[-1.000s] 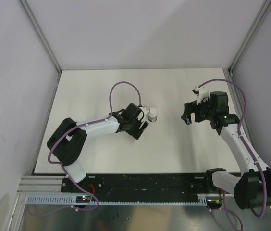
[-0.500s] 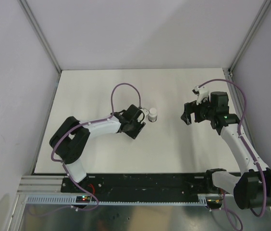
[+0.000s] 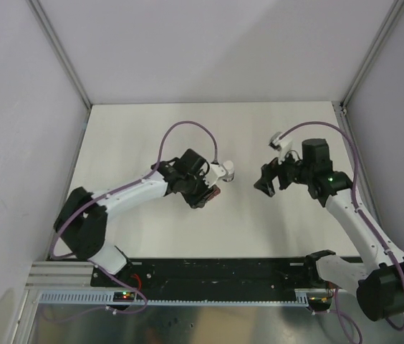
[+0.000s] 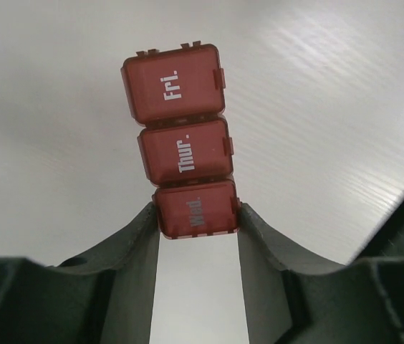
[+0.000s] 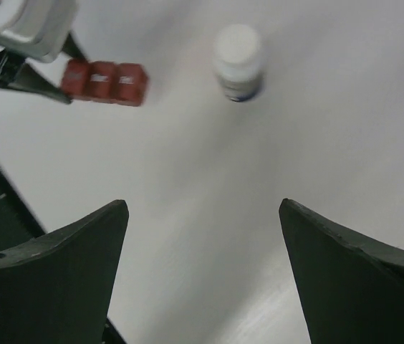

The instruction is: Sort the pills into containers

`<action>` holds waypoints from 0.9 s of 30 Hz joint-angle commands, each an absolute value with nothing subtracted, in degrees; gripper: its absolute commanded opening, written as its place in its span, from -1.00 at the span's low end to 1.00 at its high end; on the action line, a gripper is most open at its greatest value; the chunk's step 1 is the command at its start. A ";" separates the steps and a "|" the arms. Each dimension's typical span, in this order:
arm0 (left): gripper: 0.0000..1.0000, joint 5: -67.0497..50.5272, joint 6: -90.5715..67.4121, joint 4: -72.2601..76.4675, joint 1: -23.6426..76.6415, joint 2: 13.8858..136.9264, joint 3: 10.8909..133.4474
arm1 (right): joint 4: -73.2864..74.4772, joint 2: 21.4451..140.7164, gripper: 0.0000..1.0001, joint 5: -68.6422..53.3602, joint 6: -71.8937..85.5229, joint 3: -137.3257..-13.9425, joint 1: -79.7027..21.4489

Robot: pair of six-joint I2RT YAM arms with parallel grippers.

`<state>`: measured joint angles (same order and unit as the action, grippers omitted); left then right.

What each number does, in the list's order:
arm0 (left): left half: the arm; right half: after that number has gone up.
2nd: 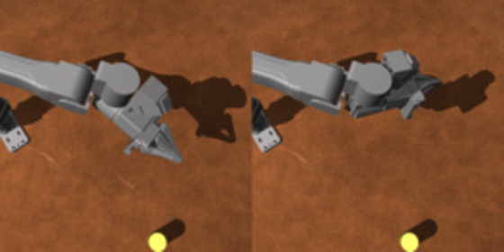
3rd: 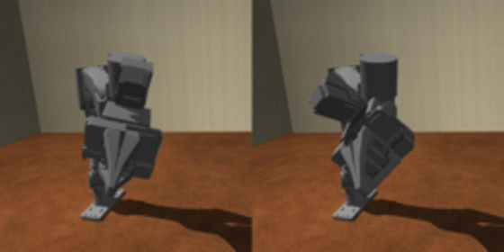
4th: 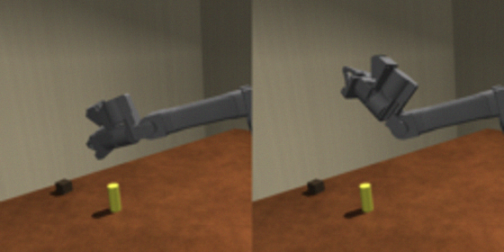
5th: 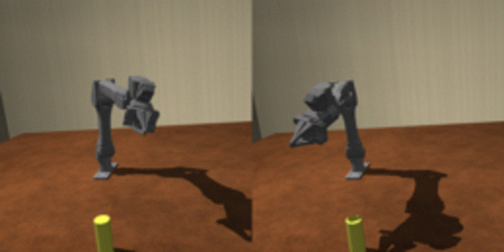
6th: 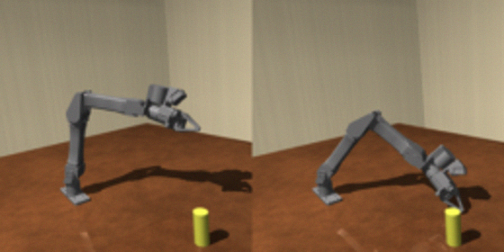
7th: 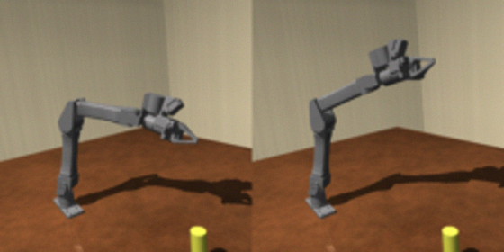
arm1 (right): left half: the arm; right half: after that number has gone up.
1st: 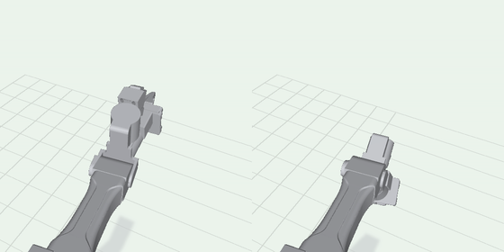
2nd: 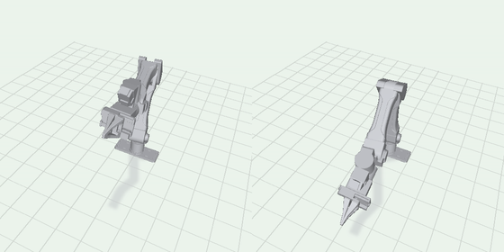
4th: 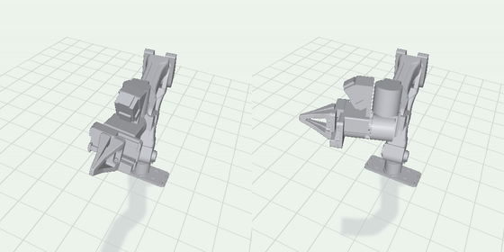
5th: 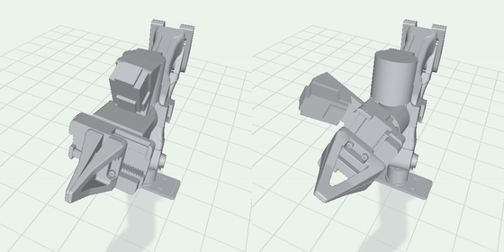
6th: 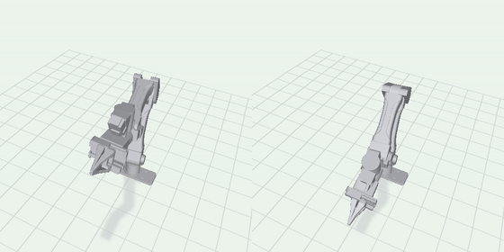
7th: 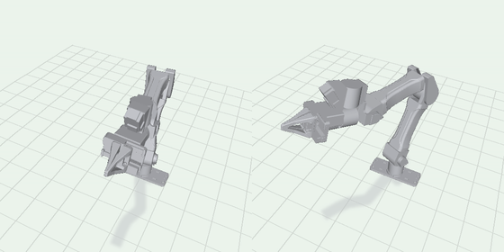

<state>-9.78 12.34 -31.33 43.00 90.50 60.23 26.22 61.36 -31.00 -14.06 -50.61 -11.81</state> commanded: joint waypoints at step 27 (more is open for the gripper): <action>-1.00 -37.26 23.86 -55.29 43.75 76.08 78.17 | 32.48 72.08 0.51 -56.04 -24.35 -66.72 -33.30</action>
